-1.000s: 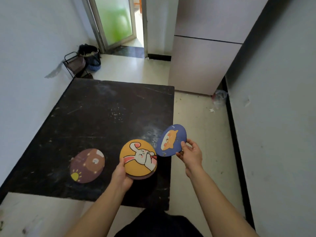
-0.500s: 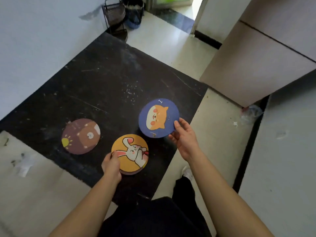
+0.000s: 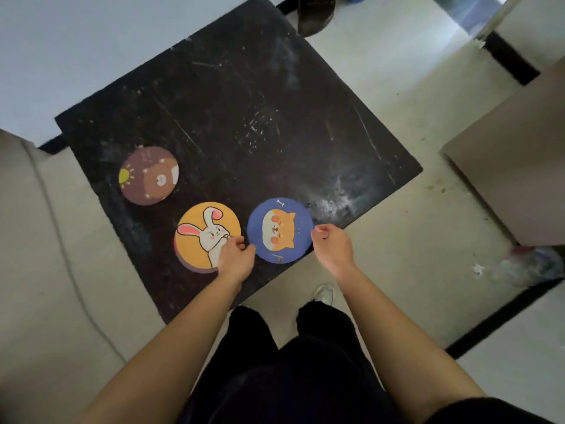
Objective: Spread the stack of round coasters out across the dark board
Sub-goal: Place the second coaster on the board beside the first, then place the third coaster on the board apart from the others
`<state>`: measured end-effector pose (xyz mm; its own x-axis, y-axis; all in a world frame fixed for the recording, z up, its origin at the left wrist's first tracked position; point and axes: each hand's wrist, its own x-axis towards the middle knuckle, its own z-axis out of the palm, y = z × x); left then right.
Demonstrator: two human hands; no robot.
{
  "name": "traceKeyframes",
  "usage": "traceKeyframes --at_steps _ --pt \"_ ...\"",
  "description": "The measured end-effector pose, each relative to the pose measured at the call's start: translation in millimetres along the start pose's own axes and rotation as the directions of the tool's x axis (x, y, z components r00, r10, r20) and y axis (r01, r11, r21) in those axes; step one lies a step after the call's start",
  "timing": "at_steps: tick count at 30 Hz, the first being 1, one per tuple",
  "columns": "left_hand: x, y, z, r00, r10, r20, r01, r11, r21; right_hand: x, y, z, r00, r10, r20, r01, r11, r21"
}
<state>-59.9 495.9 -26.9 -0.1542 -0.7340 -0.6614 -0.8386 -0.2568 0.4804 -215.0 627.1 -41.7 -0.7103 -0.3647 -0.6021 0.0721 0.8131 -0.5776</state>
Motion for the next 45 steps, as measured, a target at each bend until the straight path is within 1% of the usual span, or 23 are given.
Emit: traceKeyframes --at_steps 1,3,4,6,9,11,15,20,21,22,24,26,27,29,30,31,34,36,38,40,42,44,45 --pt "-2 2 6 0.999 -0.046 0.01 0.046 0.998 -0.05 2 -1 -4 1.0 -0.019 0.013 0.019 0.999 -0.03" --pt "-3 6 12 0.989 -0.15 0.01 0.15 0.976 -0.156 9 -5 -8 0.992 -0.082 0.094 0.092 0.99 -0.104" --pt "-2 8 13 0.984 -0.176 0.034 0.179 0.964 -0.196 11 -6 -8 0.985 -0.107 0.133 0.125 0.984 -0.131" --pt "-2 8 14 0.977 -0.198 0.074 0.211 0.94 -0.269 14 -13 -5 0.969 -0.138 0.205 0.176 0.967 -0.182" --pt "3 5 6 0.973 -0.196 0.125 0.226 0.918 -0.326 13 -21 3 0.963 -0.118 0.244 0.168 0.966 -0.199" --pt "10 0 1 0.971 -0.19 0.145 0.227 0.921 -0.316 9 -25 7 0.965 -0.104 0.241 0.152 0.97 -0.19" --pt "15 -4 -3 0.972 -0.152 0.179 0.201 0.932 -0.302 6 -27 13 0.985 -0.08 0.153 0.109 0.976 -0.191" --pt "12 -7 -15 0.961 -0.123 0.248 0.181 0.956 -0.229 -1 -36 17 0.995 -0.016 0.095 0.044 0.952 -0.302" --pt "13 -9 -20 0.967 -0.122 0.222 0.173 0.959 -0.227 -3 -40 20 0.997 -0.024 0.07 0.046 0.942 -0.333" --pt "14 -11 -27 0.977 -0.136 0.165 0.171 0.961 -0.219 -3 -46 23 0.998 -0.046 0.042 0.057 0.933 -0.355" --pt "19 -16 -42 0.975 -0.221 -0.021 0.212 0.956 -0.203 -3 -61 33 0.996 -0.087 0.006 0.084 0.935 -0.346" --pt "27 -21 -59 0.923 -0.343 -0.177 0.303 0.928 -0.216 -1 -81 48 0.995 -0.091 0.049 0.101 0.955 -0.279" --pt "31 -22 -68 0.884 -0.414 -0.217 0.363 0.901 -0.239 0 -91 57 0.991 -0.086 0.104 0.109 0.964 -0.244" --pt "42 -25 -83 0.813 -0.536 -0.227 0.468 0.834 -0.291 0 -108 77 0.97 -0.08 0.23 0.127 0.972 -0.196" --pt "47 -26 -89 0.796 -0.571 -0.199 0.5 0.807 -0.314 -2 -116 87 0.957 -0.082 0.28 0.138 0.973 -0.188" --pt "52 -28 -92 0.795 -0.584 -0.163 0.508 0.788 -0.347 -4 -123 96 0.946 -0.083 0.315 0.146 0.972 -0.182" --pt "64 -36 -98 0.822 -0.567 -0.043 0.468 0.717 -0.516 -4 -137 115 0.938 -0.07 0.34 0.134 0.976 -0.17" --pt "68 -41 -102 0.848 -0.528 0.043 0.44 0.657 -0.612 1 -142 116 0.939 -0.031 0.343 0.092 0.982 -0.163" --pt "69 -42 -105 0.867 -0.488 0.101 0.429 0.629 -0.648 7 -143 111 0.924 -0.003 0.382 0.055 0.991 -0.125" --pt "69 -39 -108 0.885 -0.452 0.111 0.408 0.639 -0.652 8 -142 105 0.913 -0.013 0.408 0.043 0.997 -0.063" --pt "67 -30 -110 0.906 -0.404 0.13 0.379 0.635 -0.673 6 -142 97 0.929 -0.027 0.37 0.034 0.999 -0.012" --pt "65 -15 -112 0.923 -0.345 0.168 0.356 0.603 -0.714 2 -145 85 0.959 -0.025 0.281 0.011 0.999 0.051" --pt "64 -7 -111 0.933 -0.308 0.187 0.341 0.584 -0.737 0 -148 79 0.972 -0.031 0.231 0.005 0.994 0.11"
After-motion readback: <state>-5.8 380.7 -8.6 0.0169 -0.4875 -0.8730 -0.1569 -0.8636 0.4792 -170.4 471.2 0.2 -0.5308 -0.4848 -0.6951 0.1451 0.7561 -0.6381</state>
